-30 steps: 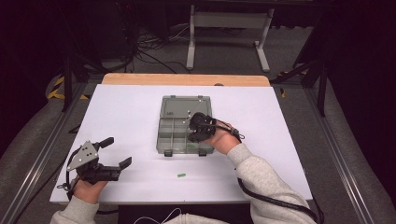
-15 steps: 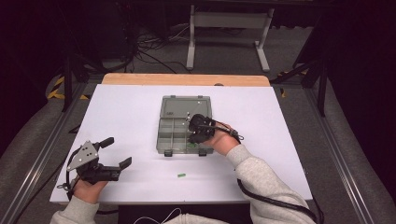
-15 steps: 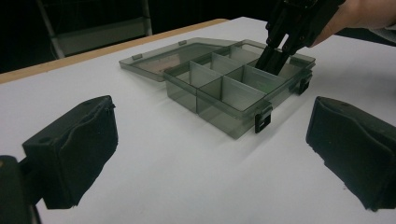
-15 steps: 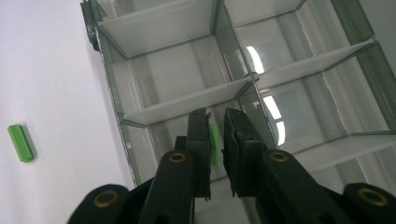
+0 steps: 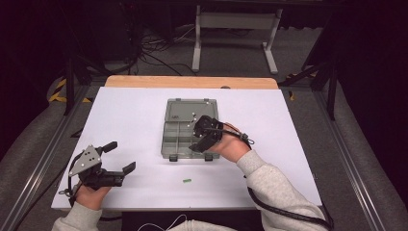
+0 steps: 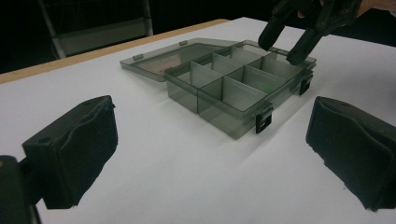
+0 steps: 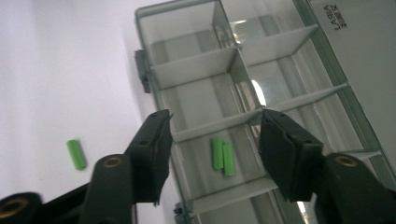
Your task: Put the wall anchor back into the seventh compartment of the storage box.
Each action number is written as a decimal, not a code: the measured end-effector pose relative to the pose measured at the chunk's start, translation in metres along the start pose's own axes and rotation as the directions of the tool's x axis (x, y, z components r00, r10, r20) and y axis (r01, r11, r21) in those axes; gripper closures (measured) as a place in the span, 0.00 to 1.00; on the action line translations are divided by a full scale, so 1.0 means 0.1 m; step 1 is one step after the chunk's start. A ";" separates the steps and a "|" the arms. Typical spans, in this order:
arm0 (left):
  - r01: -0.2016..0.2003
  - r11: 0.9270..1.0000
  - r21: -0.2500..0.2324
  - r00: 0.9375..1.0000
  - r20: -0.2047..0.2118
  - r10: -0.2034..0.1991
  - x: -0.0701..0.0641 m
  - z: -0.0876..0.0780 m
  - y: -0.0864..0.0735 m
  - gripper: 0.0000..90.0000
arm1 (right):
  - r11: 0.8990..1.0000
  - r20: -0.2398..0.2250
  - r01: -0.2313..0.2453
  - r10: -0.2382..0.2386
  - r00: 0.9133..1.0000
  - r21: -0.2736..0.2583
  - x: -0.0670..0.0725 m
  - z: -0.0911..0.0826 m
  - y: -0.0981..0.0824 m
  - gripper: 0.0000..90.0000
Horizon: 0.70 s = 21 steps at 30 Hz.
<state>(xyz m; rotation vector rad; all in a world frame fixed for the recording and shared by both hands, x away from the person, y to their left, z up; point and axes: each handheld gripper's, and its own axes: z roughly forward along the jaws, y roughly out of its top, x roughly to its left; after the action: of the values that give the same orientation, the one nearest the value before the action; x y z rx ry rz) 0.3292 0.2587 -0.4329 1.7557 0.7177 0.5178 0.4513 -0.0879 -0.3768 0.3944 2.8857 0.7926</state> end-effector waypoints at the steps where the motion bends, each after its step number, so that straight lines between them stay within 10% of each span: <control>1: -0.001 1.000 0.006 1.000 0.003 0.001 0.00 0.00 0.00 0.03 | 1.000 0.002 0.002 -0.002 1.000 -0.002 0.02 -0.01 0.01 0.44; 21: -0.002 1.000 0.008 1.000 0.004 0.002 0.00 0.00 0.00 0.03 | 0.995 -0.042 0.101 -0.102 0.994 -0.024 0.46 -0.12 0.09 0.34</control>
<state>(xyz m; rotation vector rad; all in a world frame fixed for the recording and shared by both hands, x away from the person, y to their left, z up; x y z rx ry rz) 0.3291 0.2589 -0.4324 1.7651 0.7162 0.5139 0.4072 -0.0733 -0.3638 0.2286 2.9072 0.8252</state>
